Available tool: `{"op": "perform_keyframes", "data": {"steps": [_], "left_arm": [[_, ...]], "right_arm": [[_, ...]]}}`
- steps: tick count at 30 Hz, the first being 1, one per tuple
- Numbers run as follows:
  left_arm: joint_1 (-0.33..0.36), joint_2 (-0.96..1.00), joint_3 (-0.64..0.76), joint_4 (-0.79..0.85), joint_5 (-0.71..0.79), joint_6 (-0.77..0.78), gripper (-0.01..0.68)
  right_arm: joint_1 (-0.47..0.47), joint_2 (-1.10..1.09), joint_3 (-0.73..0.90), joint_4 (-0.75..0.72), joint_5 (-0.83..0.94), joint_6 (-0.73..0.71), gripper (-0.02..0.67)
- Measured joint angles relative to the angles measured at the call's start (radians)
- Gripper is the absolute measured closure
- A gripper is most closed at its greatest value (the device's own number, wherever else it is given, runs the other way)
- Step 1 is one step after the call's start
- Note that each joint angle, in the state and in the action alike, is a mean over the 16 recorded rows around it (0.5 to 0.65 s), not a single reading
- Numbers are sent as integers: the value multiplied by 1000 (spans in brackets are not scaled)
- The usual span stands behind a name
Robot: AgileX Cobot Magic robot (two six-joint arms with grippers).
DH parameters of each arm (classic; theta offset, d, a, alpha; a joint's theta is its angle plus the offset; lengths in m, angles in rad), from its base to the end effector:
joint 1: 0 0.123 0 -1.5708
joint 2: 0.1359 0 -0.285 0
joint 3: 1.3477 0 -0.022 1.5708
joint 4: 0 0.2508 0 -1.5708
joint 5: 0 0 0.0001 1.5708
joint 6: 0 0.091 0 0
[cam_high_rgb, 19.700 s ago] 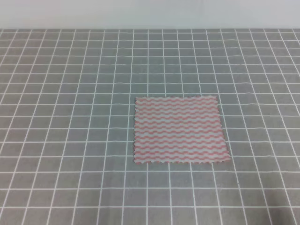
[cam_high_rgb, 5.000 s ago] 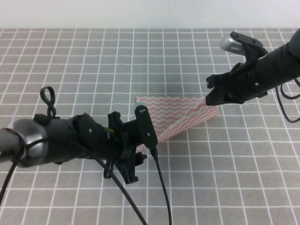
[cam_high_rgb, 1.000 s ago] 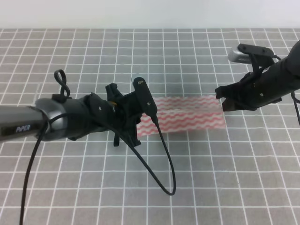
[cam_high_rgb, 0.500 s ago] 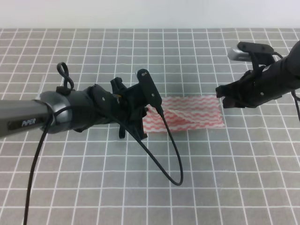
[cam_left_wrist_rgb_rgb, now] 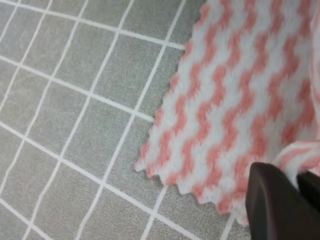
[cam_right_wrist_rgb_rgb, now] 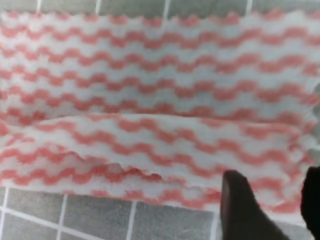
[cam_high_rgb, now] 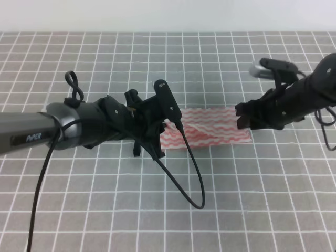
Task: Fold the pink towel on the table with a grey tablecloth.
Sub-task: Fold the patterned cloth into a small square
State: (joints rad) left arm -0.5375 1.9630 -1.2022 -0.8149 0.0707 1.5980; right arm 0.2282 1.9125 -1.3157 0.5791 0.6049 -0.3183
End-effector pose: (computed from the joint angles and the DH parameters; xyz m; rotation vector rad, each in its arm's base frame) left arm 0.3596 -0.2199 0.1698 1.4283 1.7935 0.0690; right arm 0.3879 0.1192 0.1986 -0.1847 2.6211 0.5550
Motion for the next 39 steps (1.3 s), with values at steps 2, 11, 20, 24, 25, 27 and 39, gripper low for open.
{"op": "perform_keyframes", "data": {"steps": [2, 11, 20, 24, 25, 27, 39], "left_arm": [[0, 0, 0, 0, 2, 0, 675], [0, 0, 0, 0, 7, 0, 675], [0, -2, 0, -1, 10, 0, 675], [0, -2, 0, -2, 10, 0, 675], [0, -3, 0, -2, 10, -1, 675], [0, -4, 0, -2, 11, -1, 675], [0, -4, 0, -2, 12, -1, 675]], "right_arm": [[0, 14, 0, 15, -1, 0, 403], [0, 59, -3, 55, -15, 0, 400], [0, 83, -28, 64, -23, 0, 402], [0, 94, -43, 64, -11, 0, 407], [0, 96, -47, 64, -7, 0, 408], [0, 101, -53, 64, 1, 0, 411], [0, 117, -69, 39, 44, 11, 423]]}}
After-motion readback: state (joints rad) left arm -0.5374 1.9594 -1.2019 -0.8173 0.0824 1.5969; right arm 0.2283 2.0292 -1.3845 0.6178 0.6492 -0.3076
